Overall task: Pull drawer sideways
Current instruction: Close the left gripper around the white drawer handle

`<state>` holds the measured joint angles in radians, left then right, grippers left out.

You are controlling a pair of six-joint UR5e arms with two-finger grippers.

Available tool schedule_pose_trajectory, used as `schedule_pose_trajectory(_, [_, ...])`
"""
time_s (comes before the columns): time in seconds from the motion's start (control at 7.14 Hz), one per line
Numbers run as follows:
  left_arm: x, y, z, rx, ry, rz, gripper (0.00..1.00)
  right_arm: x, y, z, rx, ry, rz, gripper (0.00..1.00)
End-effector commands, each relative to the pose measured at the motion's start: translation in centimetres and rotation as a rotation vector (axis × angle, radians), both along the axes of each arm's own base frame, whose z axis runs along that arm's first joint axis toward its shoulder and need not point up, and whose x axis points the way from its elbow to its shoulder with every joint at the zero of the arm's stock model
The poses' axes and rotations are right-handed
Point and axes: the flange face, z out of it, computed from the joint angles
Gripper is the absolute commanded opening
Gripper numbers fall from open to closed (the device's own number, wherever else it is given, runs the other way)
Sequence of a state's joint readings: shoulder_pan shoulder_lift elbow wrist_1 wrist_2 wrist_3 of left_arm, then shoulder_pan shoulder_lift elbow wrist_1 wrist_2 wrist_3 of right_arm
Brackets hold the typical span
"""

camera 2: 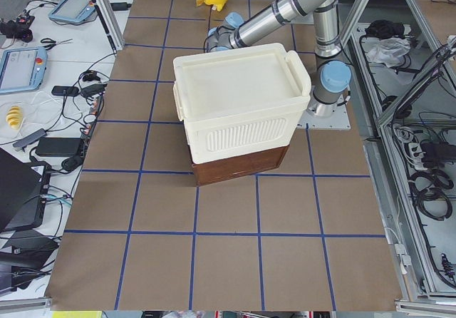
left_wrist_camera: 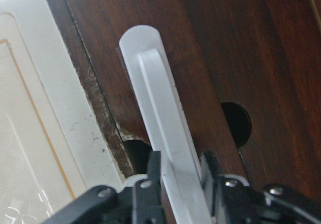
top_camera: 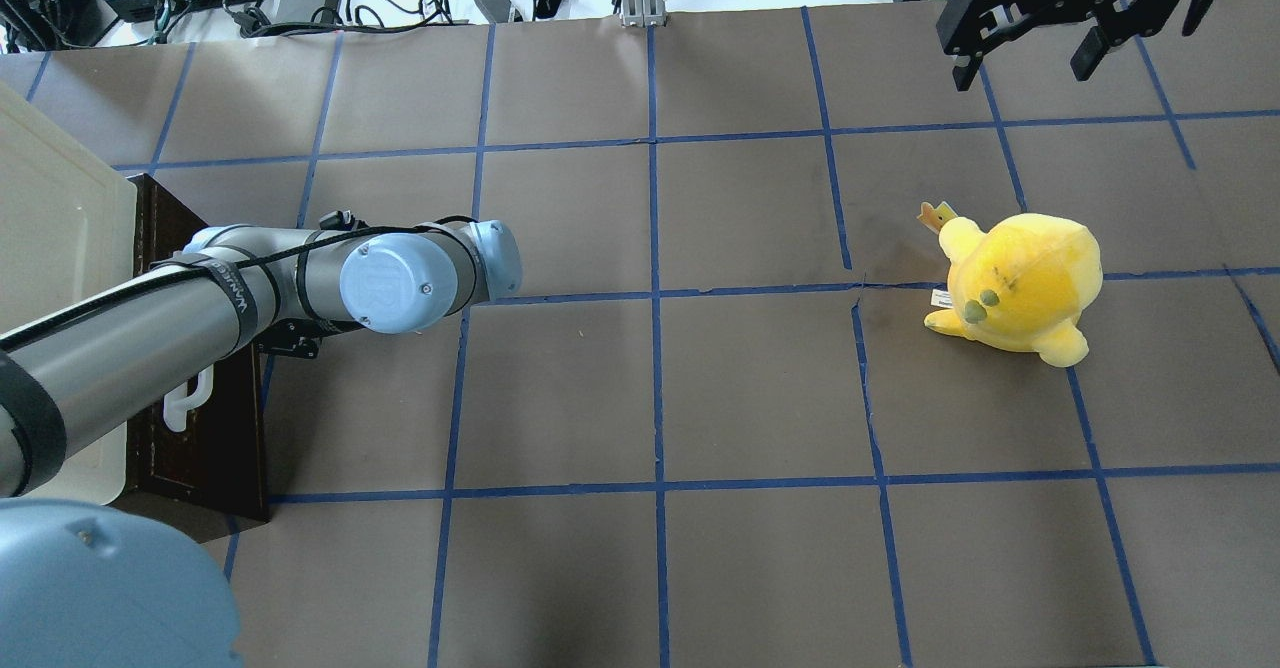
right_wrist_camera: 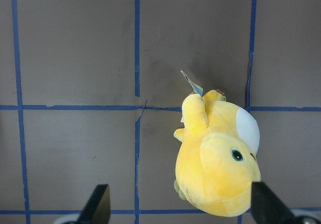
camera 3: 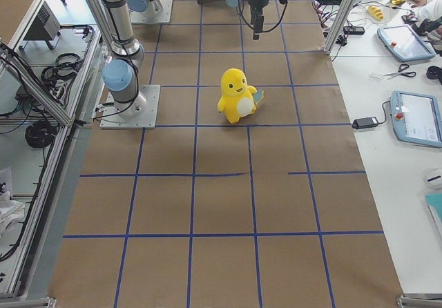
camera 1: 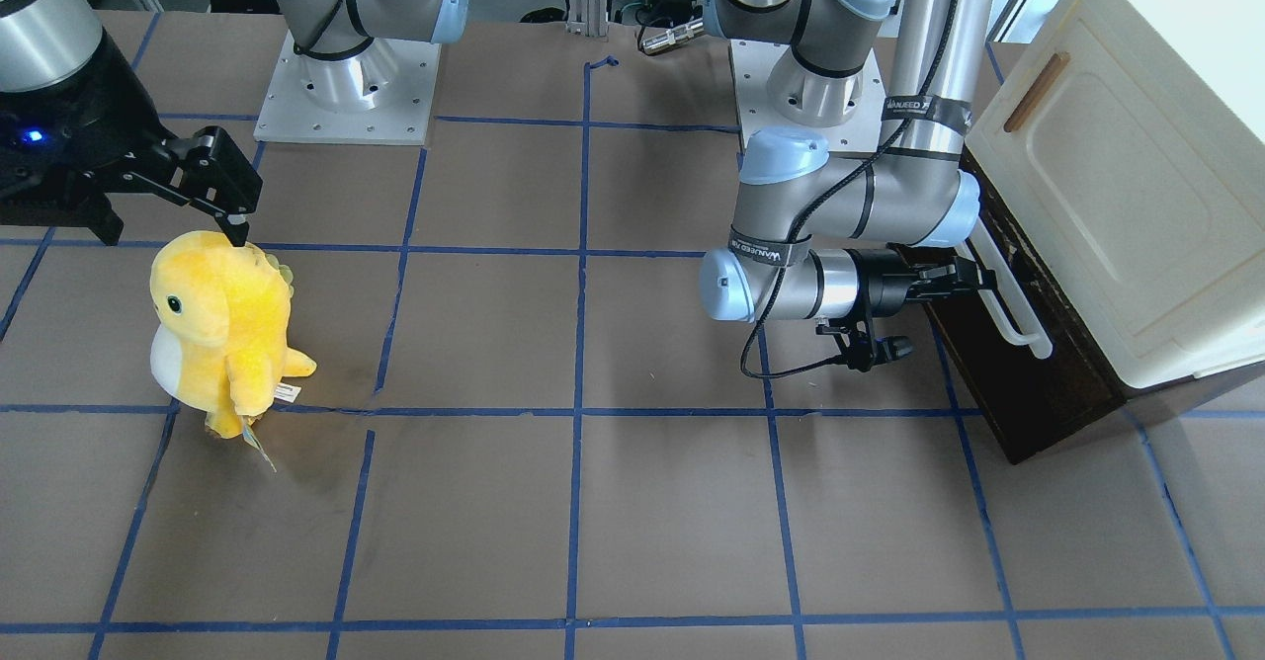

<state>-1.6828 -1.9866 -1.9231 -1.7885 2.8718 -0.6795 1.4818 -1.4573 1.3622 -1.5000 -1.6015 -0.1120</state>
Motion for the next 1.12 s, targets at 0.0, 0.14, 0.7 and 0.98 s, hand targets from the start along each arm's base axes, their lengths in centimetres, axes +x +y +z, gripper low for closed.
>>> schedule_pose_trajectory(0.0, [0.0, 0.0, 0.0, -0.011, 0.0, 0.003, 0.0, 0.0, 0.0, 0.0, 0.0, 0.0, 0.0, 1.0])
schedule_pose_trajectory(0.14, [-0.1, 0.0, 0.1, -0.032, -0.001, 0.006, 0.0, 0.0, 0.0, 0.0, 0.0, 0.0, 0.0, 1.0])
schedule_pose_trajectory(0.7, [-1.1, 0.0, 0.4, -0.042, -0.001, -0.015, 0.0, 0.0, 0.0, 0.0, 0.0, 0.0, 0.0, 1.0])
schedule_pose_trajectory(0.98, [-1.5, 0.1, 0.2, -0.039, -0.001, -0.024, 0.0, 0.0, 0.0, 0.0, 0.0, 0.0, 0.0, 1.0])
